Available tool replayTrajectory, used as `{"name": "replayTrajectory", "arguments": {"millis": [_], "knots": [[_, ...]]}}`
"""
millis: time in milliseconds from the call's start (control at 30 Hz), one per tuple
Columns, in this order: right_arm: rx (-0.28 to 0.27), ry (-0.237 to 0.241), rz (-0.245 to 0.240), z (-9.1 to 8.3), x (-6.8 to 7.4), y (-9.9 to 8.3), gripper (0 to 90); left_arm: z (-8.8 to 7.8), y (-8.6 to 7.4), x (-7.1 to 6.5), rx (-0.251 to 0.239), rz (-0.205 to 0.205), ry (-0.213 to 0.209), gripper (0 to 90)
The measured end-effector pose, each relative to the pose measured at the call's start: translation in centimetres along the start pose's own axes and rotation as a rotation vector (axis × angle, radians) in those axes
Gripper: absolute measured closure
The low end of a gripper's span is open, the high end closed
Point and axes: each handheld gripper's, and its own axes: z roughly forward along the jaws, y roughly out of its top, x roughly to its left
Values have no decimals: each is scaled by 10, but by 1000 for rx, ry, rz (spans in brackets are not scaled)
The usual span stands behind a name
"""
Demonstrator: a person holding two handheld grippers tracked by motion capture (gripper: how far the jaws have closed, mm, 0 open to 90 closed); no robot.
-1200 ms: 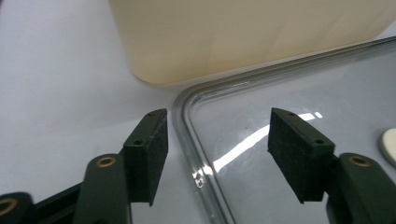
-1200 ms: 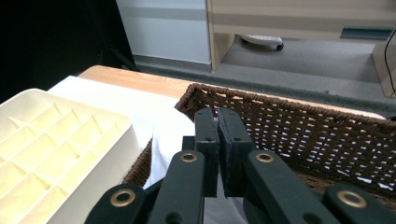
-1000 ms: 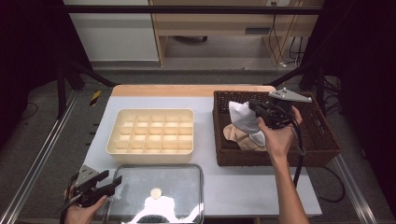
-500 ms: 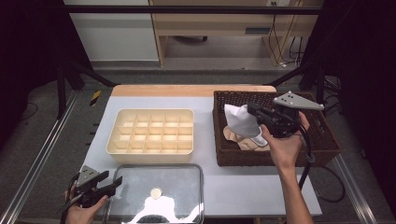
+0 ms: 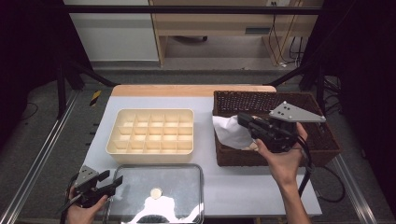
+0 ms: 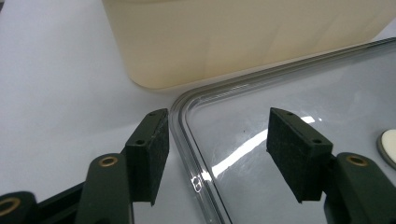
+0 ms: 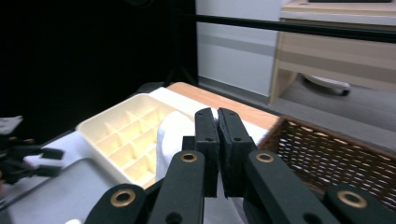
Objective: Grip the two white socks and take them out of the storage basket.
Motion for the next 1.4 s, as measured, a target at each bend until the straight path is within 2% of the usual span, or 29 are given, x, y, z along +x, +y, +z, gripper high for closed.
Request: {"name": "replayTrajectory", "arguments": {"millis": [367, 567, 667, 967, 1267, 1400], "knots": [[33, 110, -33, 5, 37, -13, 878, 0, 1, -1, -10, -19, 13, 379], [57, 151, -33, 11, 51, -25, 878, -2, 1, 0, -6, -44, -11, 385], [70, 165, -27, 14, 55, -33, 878, -3, 1, 0, -12, -49, -23, 385], [143, 213, 8, 28, 66, -68, 877, -5, 5, -1, -31, -55, -25, 388], [211, 260, 49, 47, 72, -100, 877, -5, 14, -4, -32, -23, -17, 379], [247, 270, 52, 56, 75, -109, 877, -9, 20, -5, -41, -11, -20, 371]]}}
